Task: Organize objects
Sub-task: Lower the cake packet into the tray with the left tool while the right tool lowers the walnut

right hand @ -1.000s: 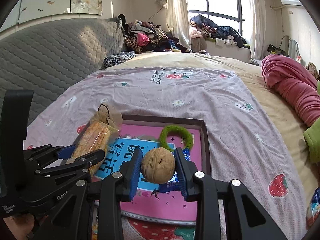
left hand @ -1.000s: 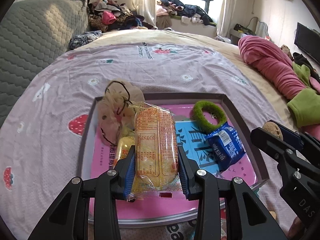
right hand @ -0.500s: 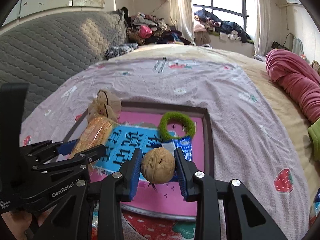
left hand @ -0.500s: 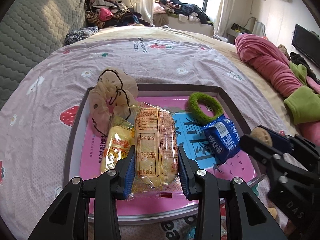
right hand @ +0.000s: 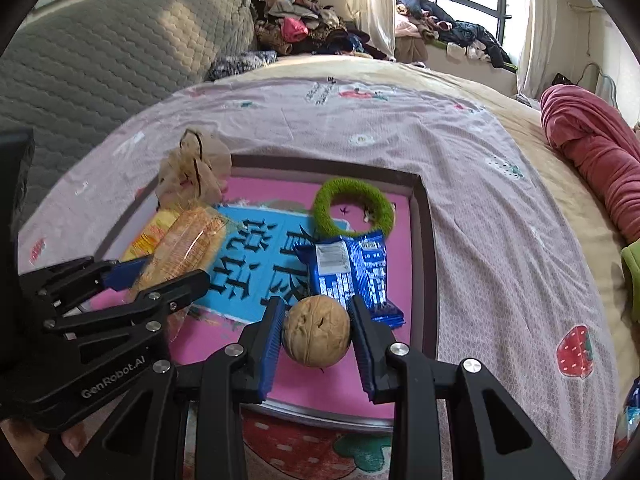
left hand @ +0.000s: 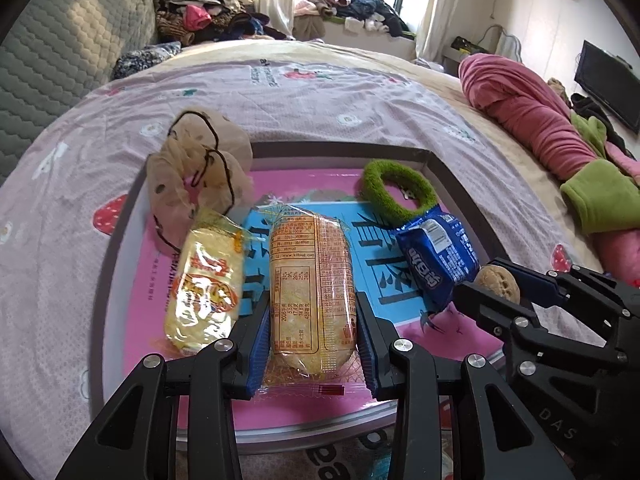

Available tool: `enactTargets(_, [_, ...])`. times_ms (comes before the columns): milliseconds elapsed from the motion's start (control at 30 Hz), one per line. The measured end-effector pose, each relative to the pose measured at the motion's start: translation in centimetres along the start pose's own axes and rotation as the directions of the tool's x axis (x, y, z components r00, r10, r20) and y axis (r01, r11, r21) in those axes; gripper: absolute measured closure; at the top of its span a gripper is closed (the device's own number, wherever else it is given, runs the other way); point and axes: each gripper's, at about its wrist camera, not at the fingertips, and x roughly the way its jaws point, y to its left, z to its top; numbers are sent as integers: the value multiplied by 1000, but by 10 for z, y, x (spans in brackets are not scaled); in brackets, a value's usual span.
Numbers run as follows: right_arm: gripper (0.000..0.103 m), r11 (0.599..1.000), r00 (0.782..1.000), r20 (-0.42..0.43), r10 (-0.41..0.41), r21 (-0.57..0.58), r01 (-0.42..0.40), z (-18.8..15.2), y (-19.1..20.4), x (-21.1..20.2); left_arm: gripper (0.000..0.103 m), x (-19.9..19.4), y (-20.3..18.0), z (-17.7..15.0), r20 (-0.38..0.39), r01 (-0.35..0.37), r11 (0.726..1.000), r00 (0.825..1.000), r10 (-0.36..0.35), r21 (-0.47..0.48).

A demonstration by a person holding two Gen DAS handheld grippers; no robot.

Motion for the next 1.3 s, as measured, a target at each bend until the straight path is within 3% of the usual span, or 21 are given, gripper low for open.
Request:
enactTargets(267, [70, 1000, 999, -37, 1, -3, -1, -3, -2, 9, 63, 9, -2, -5, -33, 6, 1000, 999, -5, 14])
enactTargets(867, [70, 1000, 995, -95, -2, 5, 2, -8, -7, 27, 61, 18, -3, -9, -52, -66, 997, 996, 68, 44])
enactTargets(1300, [70, 1000, 995, -105, 3, 16, -2, -9, -9, 30, 41, 19, 2, -9, -52, -114, 992, 992, 116, 53])
